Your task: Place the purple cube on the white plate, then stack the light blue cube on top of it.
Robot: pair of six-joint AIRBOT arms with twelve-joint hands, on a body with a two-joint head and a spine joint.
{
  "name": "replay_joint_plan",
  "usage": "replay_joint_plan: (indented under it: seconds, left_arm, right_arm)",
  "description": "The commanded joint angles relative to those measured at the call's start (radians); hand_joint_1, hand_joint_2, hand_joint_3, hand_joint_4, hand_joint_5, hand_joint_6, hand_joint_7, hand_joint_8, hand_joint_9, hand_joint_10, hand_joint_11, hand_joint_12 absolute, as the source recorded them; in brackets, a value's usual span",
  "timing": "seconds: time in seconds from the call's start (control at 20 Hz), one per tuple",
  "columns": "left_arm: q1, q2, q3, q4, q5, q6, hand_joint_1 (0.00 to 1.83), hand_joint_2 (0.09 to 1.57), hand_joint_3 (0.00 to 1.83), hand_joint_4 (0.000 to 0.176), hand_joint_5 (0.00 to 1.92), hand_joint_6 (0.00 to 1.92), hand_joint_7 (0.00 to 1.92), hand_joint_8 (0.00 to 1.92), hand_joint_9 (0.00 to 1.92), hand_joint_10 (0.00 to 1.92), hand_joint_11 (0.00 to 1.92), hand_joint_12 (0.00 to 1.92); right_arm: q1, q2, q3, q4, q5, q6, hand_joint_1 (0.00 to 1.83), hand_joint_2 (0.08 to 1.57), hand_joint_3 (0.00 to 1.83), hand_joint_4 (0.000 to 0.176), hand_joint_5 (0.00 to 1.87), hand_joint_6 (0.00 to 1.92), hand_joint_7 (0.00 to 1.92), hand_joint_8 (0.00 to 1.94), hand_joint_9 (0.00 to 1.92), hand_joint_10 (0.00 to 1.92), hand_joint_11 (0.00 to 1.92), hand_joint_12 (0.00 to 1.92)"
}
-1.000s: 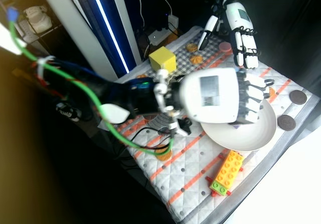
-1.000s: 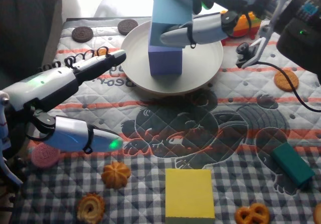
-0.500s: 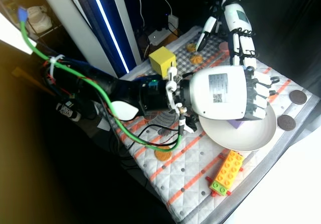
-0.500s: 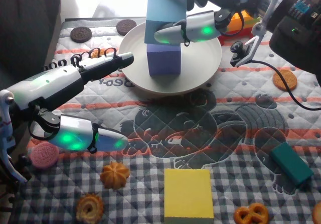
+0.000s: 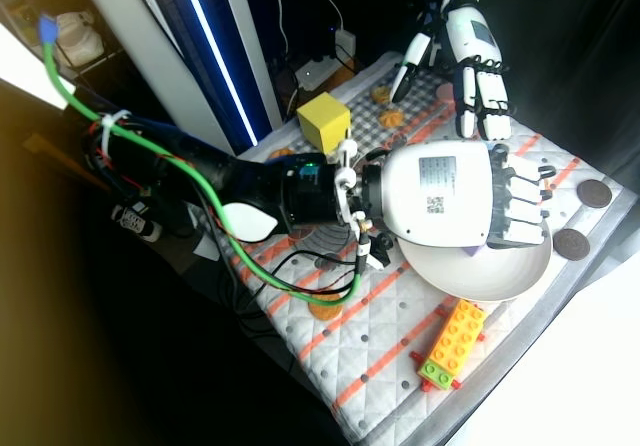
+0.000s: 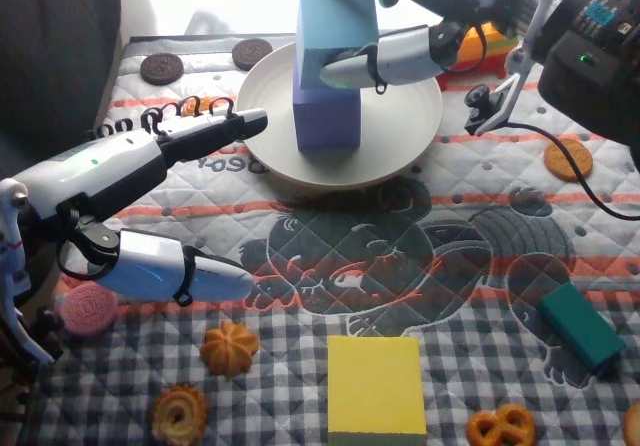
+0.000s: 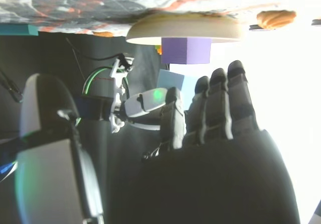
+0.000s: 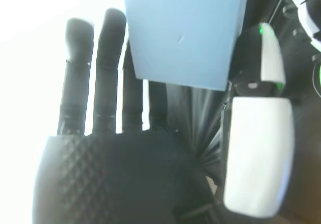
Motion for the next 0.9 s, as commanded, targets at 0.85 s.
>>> replay_joint_plan:
  seconds: [0.85]
  left_arm:
    - [-0.009, -0.001, 0.002, 0.007, -0.121, -0.005, 0.82, 0.83, 0.00, 0.176, 0.15, 0.00, 0.01, 0.00, 0.00, 0.00, 0.00, 0.00]
  right_arm:
    - [0.000, -0.002, 0.010, 0.024, 0.104, 0.023, 0.83, 0.94, 0.00, 0.070, 0.41, 0.00, 0.58, 0.01, 0.52, 0.66, 0.35, 1.48]
